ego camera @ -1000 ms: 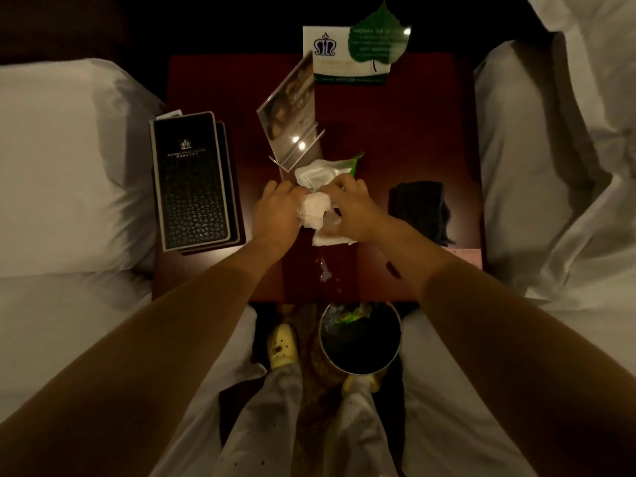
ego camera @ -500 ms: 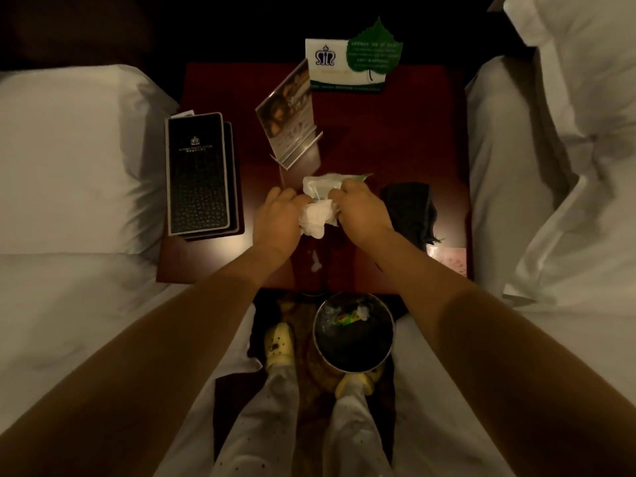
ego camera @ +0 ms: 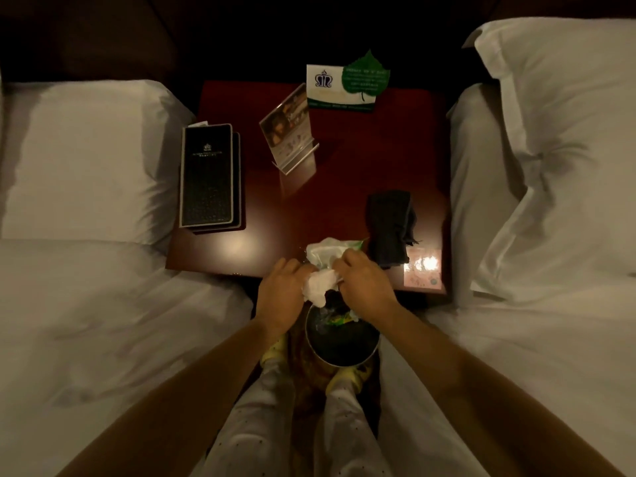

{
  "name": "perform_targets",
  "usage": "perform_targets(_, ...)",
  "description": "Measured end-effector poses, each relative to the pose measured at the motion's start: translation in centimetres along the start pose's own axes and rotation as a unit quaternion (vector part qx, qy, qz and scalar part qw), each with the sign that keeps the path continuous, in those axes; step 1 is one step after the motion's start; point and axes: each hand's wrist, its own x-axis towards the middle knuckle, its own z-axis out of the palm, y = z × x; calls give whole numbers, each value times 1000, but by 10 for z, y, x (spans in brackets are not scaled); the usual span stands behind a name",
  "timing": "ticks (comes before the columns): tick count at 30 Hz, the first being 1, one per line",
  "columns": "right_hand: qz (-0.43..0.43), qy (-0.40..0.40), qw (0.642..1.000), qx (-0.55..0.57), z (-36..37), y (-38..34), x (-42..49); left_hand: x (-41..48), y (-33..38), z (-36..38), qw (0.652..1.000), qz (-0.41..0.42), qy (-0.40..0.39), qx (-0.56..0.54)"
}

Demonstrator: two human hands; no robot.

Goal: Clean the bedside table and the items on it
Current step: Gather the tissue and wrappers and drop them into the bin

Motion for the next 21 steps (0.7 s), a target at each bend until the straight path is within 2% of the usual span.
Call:
perform_targets(3, 8, -22, 999, 23, 23, 2, -31, -20, -1, 23, 999, 14, -47, -8)
perform_targets(5, 5, -35, 999, 27, 40, 7, -48, -32, -2, 40, 995, 42, -82, 24)
perform_targets(10, 10, -59, 998, 2, 77, 18, -69, -51, -3, 77, 987, 59, -140, 47)
perform_targets(15, 68, -123, 990, 8, 110, 24, -74, -52, 1, 104, 984, 14, -170, 46)
perform_targets(17, 94, -138, 984, 54, 122, 31, -74, -53, 4, 120, 978, -24, -204, 28)
perform_targets(21, 141, -234, 960, 58, 143, 51, -71, -49, 1, 155, 966, -64, -250, -3)
